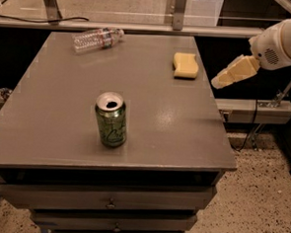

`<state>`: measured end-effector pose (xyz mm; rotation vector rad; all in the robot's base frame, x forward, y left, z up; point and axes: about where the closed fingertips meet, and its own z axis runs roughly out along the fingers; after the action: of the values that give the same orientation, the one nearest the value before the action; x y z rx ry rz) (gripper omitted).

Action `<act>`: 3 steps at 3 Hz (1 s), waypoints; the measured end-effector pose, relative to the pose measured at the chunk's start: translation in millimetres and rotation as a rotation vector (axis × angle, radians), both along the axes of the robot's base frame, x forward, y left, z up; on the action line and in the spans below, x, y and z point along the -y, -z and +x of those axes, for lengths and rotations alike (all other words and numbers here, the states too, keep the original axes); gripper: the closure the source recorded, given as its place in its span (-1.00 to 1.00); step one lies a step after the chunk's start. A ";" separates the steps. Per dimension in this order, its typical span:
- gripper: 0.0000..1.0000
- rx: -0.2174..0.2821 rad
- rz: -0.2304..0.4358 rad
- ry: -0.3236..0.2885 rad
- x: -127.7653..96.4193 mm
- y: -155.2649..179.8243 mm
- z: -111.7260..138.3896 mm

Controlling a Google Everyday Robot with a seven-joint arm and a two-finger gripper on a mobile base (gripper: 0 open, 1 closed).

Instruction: Pick sponge

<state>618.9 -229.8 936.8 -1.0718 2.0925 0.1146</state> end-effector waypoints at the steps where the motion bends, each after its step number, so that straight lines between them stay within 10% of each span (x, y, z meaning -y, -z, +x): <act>1: -1.00 0.006 0.075 0.035 -1.5 7.6 17.4; 3: -1.00 -0.017 0.243 0.051 -43.1 39.3 65.3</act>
Offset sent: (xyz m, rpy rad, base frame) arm 0.0873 0.0079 -0.0307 0.3275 -0.0079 -0.1515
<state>684.2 -186.7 897.5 -0.8729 2.0576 0.3449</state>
